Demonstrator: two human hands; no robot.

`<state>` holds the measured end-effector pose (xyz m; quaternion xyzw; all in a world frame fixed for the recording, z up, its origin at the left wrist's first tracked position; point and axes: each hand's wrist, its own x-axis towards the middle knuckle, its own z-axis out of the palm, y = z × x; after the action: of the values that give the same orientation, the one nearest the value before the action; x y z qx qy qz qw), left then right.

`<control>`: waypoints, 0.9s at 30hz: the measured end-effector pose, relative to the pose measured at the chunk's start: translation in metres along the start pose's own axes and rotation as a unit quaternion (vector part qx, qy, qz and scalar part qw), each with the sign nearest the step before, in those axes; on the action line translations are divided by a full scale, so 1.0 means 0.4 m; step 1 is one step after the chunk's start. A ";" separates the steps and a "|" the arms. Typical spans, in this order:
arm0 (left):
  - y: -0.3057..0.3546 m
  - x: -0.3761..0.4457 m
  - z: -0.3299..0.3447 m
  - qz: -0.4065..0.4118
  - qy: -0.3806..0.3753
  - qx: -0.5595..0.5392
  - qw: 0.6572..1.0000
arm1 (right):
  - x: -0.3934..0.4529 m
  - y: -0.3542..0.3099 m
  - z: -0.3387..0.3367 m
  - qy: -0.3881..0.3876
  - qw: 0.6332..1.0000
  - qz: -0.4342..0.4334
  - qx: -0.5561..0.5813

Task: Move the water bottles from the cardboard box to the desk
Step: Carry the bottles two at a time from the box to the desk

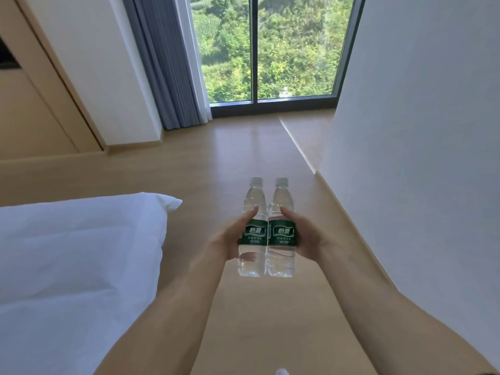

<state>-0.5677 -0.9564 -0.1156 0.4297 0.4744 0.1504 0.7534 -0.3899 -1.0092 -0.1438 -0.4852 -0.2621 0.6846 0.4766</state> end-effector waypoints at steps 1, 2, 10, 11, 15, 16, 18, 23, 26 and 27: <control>0.018 0.016 0.001 0.005 0.007 -0.011 1.000 | 0.028 -0.022 -0.012 -0.009 1.000 0.002 -0.003; 0.038 0.029 0.003 0.007 0.010 -0.023 1.000 | 0.055 -0.043 -0.023 -0.016 1.000 0.004 -0.005; 0.155 0.154 -0.031 0.027 0.026 -0.090 0.995 | 0.256 -0.175 -0.053 -0.050 0.997 0.030 -0.045; 0.168 0.169 -0.044 0.027 0.025 -0.098 0.994 | 0.282 -0.190 -0.047 -0.060 0.996 0.034 -0.053; 0.217 0.228 -0.121 0.033 0.046 -0.132 0.990 | 0.405 -0.235 -0.010 -0.099 0.990 0.061 -0.081; 0.228 0.249 -0.149 0.034 0.053 -0.139 0.988 | 0.441 -0.244 0.002 -0.101 0.989 0.066 -0.089; 0.253 0.294 -0.211 0.032 0.057 -0.148 0.987 | 0.521 -0.259 0.028 -0.110 0.986 0.072 -0.105; 0.359 0.437 -0.387 0.041 0.061 -0.165 0.983 | 0.753 -0.321 0.103 -0.108 0.985 0.070 -0.117; 0.444 0.541 -0.502 0.052 0.077 -0.158 0.983 | 0.896 -0.374 0.154 -0.098 0.987 0.064 -0.108; 0.474 0.574 -0.538 0.048 0.084 -0.140 0.985 | 0.942 -0.394 0.168 -0.092 0.988 0.064 -0.106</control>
<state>-0.5992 -0.5913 -0.1391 0.3285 0.4893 0.2869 0.7552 -0.4168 -0.5961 -0.1440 -0.4836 -0.3444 0.7241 0.3510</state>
